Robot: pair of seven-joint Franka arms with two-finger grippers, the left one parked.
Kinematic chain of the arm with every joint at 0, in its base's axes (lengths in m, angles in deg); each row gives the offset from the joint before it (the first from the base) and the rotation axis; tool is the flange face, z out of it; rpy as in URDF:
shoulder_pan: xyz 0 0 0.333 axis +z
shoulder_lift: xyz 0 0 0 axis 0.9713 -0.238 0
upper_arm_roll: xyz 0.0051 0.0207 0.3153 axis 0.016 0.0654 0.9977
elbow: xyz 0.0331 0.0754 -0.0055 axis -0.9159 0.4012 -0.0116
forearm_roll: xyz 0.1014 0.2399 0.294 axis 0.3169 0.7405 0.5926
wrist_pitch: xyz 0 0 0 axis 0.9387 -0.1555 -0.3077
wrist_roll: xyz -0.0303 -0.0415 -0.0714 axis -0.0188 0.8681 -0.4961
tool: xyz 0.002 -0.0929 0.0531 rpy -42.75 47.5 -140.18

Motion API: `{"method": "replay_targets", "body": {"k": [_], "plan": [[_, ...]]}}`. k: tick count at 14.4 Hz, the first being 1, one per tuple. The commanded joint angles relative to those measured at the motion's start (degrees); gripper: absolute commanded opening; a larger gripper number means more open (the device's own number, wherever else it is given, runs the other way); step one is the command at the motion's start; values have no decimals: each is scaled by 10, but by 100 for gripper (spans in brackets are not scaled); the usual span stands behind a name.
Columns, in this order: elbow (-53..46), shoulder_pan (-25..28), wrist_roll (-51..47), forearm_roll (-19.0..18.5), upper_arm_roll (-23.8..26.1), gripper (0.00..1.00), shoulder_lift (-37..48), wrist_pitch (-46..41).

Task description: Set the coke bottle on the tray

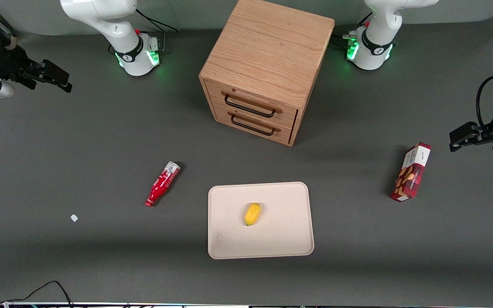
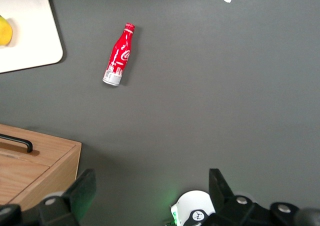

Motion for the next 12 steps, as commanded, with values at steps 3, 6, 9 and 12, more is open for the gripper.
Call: {"method": "replay_targets", "body": {"k": [3, 6, 9, 12], "plan": [[-27, 0, -1, -4, -4, 100, -13, -22], [-26, -1, 3, -5, -6, 100, -14, -22], [-21, 1, 12, -9, 0, 100, -15, -24], [-23, 1, 12, -8, 1, 100, -15, -24]]}}
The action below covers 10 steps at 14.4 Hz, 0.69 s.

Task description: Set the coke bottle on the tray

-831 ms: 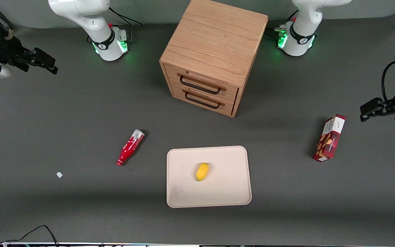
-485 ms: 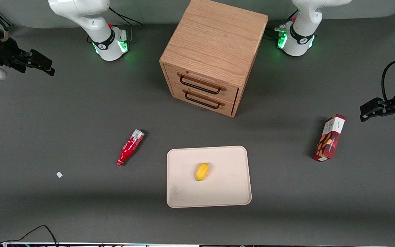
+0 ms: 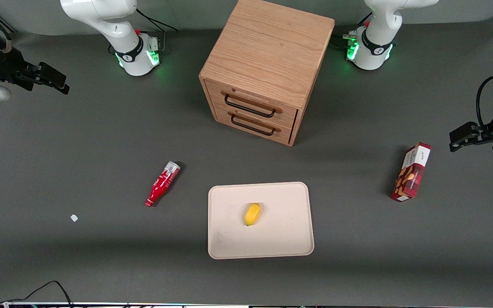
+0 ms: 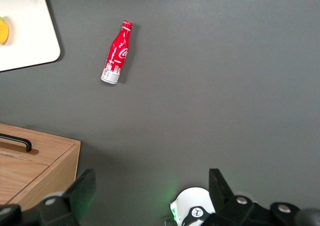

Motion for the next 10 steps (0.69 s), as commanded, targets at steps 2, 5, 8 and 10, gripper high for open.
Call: {"method": "replay_targets", "body": {"k": [2, 5, 8, 10], "plan": [[-14, 2, 6, -4, 4, 100, -2, -10], [-46, 3, -4, 0, 4, 100, -9, -9], [-142, 4, -52, 33, 4, 100, -72, -13], [-176, 7, -112, 57, 4, 100, -115, -12]]}}
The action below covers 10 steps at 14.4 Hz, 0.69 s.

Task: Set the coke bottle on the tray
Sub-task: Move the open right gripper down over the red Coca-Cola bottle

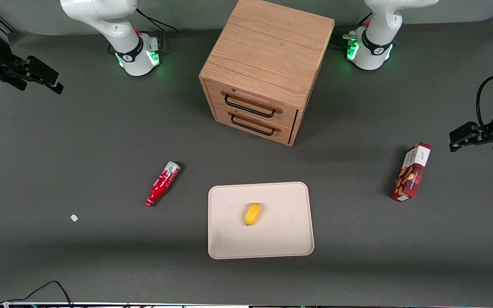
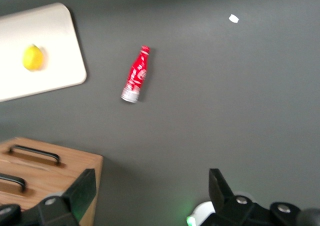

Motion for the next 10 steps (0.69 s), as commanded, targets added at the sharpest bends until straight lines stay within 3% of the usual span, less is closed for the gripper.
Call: {"method": "replay_targets", "body": {"k": [1, 4, 7, 10], "plan": [[-78, 5, -104, 39, 2, 100, -93, -9], [-60, 5, -242, 39, 49, 100, -174, 55], [-7, 8, -299, 35, 74, 100, -246, 143], [57, 12, -326, -11, 81, 100, -294, 237]]}}
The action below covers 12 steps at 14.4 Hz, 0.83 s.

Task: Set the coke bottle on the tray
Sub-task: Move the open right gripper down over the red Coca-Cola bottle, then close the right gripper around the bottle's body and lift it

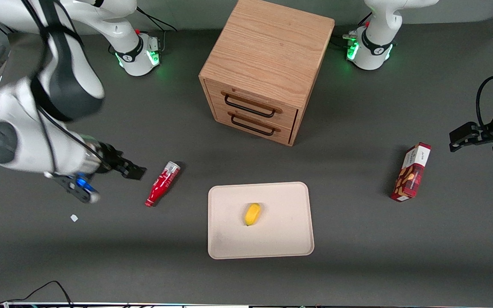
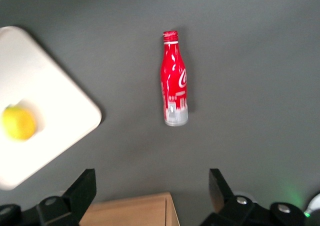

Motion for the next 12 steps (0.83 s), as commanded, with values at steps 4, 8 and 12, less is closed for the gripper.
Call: {"method": "replay_targets", "body": {"k": [4, 8, 12], "plan": [[135, 0, -37, -59, 6, 100, -33, 175], [183, 1, -37, -74, 6, 100, -48, 248], [212, 0, -62, -98, 6, 100, -74, 324]]}}
